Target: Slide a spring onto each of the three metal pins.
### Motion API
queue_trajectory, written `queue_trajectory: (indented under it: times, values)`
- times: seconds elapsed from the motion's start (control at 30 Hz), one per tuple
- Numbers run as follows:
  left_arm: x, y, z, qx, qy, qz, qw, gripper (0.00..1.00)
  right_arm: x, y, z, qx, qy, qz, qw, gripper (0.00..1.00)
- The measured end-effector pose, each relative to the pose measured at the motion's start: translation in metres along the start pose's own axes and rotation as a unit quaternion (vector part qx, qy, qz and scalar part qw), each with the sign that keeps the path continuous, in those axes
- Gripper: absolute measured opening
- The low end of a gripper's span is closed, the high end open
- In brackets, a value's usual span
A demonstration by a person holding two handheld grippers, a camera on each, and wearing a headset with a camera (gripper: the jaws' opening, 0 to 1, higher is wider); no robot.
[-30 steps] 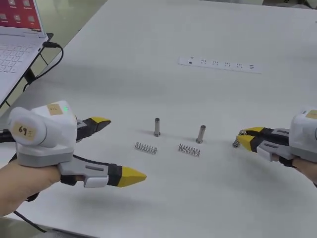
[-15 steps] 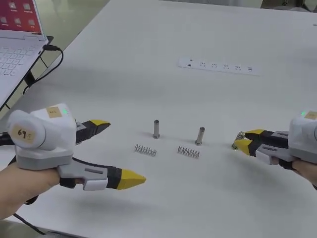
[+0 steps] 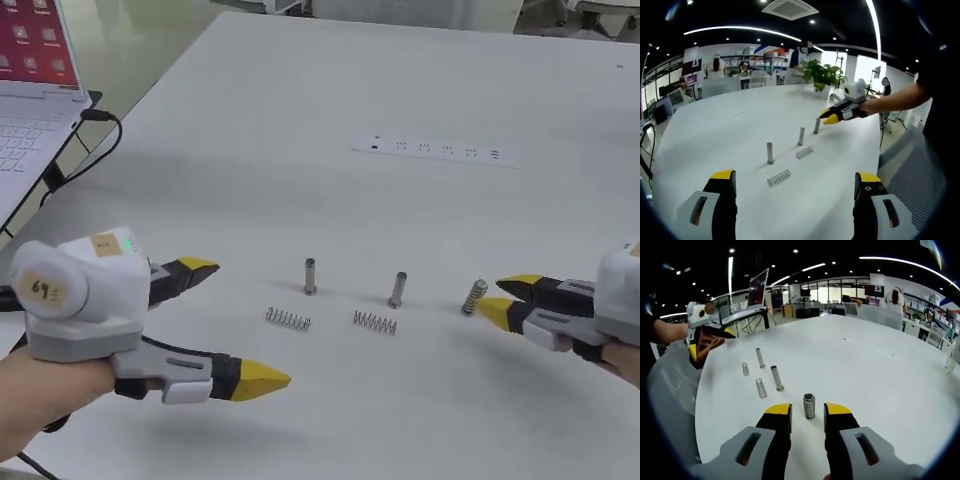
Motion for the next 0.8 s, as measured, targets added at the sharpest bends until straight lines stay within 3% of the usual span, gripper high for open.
queue_trajectory:
  times: [0.4, 0.8]
  values:
    - [0.001, 0.001, 0.000, -0.003, 0.001, -0.002, 1.0000, 0.96, -0.006, -0.014, -0.007, 0.001, 0.003, 0.007, 1.0000, 0.23]
    - [0.002, 0.002, -0.002, -0.004, -0.001, -0.004, 1.0000, 0.95, -0.035, -0.011, -0.013, -0.008, -0.014, 0.043, 0.9990, 0.23]
Point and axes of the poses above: the centre of the closed fingertips' face, and the gripper's own axes: y roughly forward along the fingers, x roughly to its right, z roughly out of its top, the point moved 2 cm from there along -y, roughly backward along the fingers, and after that the axes turned 12 degrees about y, right-handed, at the moved point
